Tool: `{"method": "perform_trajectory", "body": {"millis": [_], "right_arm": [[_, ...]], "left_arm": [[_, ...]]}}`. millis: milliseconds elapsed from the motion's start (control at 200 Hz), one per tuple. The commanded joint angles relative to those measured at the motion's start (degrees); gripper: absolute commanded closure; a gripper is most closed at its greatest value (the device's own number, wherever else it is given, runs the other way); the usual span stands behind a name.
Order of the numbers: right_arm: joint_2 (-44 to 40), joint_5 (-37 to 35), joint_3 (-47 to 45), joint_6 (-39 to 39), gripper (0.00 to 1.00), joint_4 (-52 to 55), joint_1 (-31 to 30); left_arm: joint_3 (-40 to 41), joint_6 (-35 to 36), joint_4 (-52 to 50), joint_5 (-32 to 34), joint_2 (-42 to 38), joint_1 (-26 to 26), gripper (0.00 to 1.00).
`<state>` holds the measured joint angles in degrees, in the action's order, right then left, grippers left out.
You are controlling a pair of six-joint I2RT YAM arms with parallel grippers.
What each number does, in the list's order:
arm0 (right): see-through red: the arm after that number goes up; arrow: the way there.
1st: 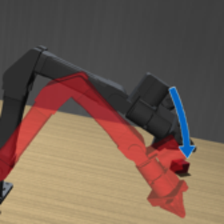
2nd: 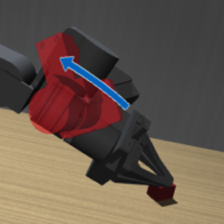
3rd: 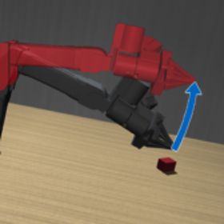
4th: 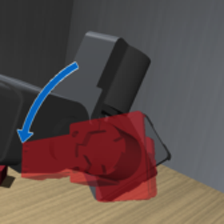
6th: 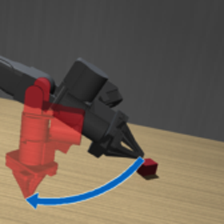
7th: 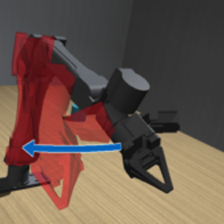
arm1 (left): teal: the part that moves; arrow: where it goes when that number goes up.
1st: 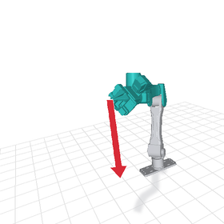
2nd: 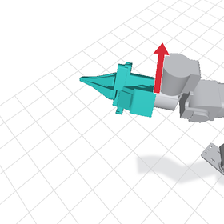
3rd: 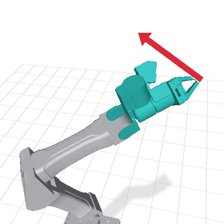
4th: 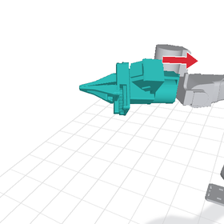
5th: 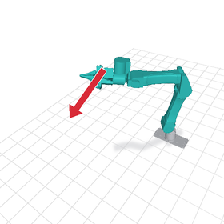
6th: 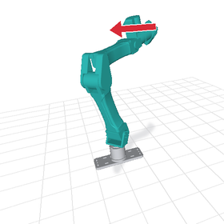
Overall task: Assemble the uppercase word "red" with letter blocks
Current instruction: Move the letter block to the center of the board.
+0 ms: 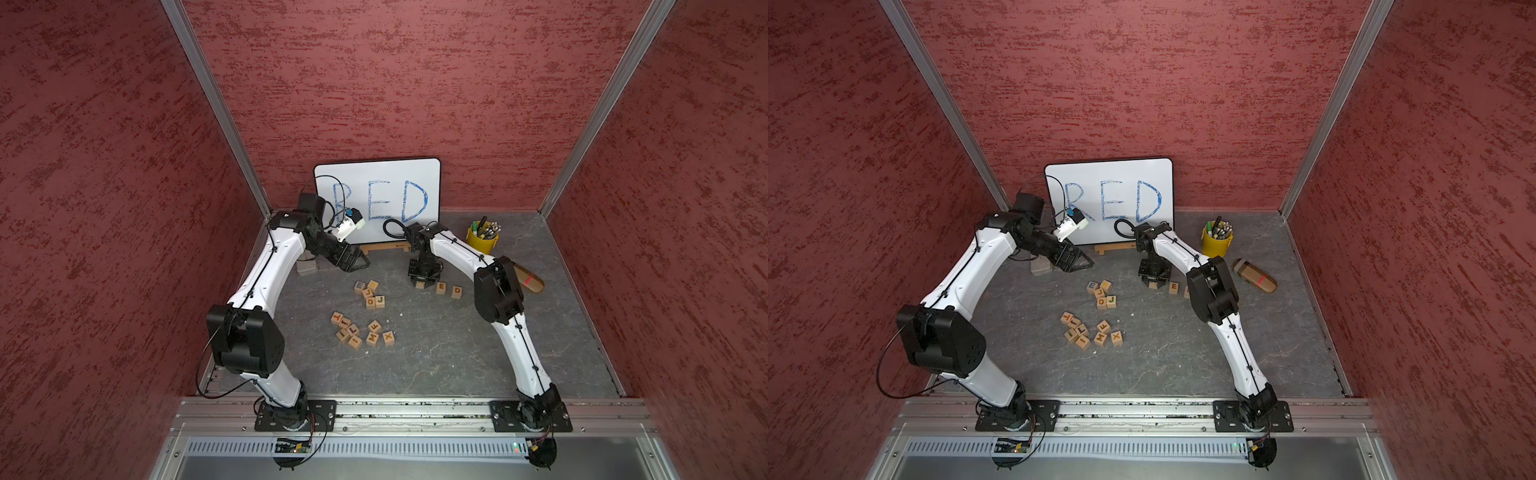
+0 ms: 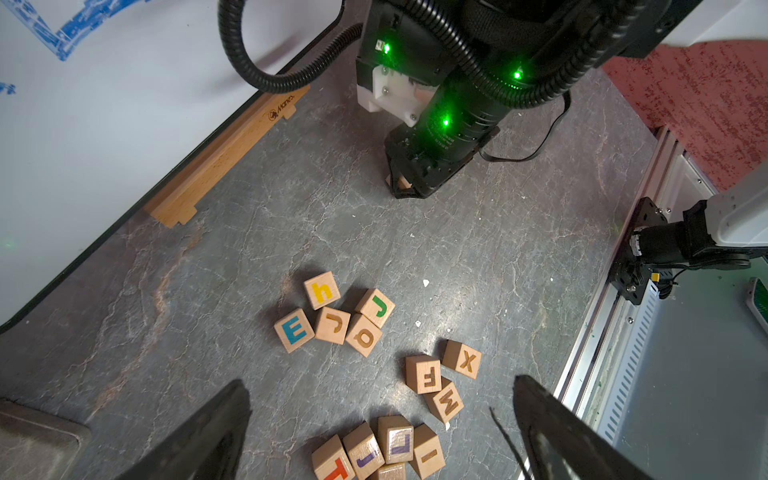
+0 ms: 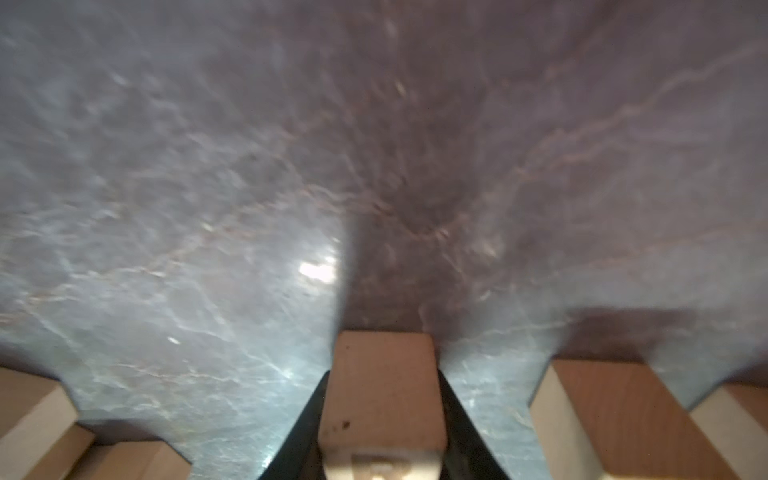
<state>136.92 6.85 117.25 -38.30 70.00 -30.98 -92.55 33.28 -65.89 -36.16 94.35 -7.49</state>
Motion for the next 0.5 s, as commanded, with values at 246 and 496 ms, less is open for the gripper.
{"method": "perform_trajectory", "body": {"millis": [246, 496], "right_arm": [[-5.6, -2.4, -5.4, -0.8, 0.57, -2.3, -0.2], [-5.9, -4.9, -3.5, -0.9, 0.45, -3.5, -0.2]], "left_arm": [[-0.9, -0.1, 0.6, -1.3, -1.2, -1.0, 0.00], [-0.4, -0.3, 0.9, -0.6, -1.8, -1.3, 0.01]]}}
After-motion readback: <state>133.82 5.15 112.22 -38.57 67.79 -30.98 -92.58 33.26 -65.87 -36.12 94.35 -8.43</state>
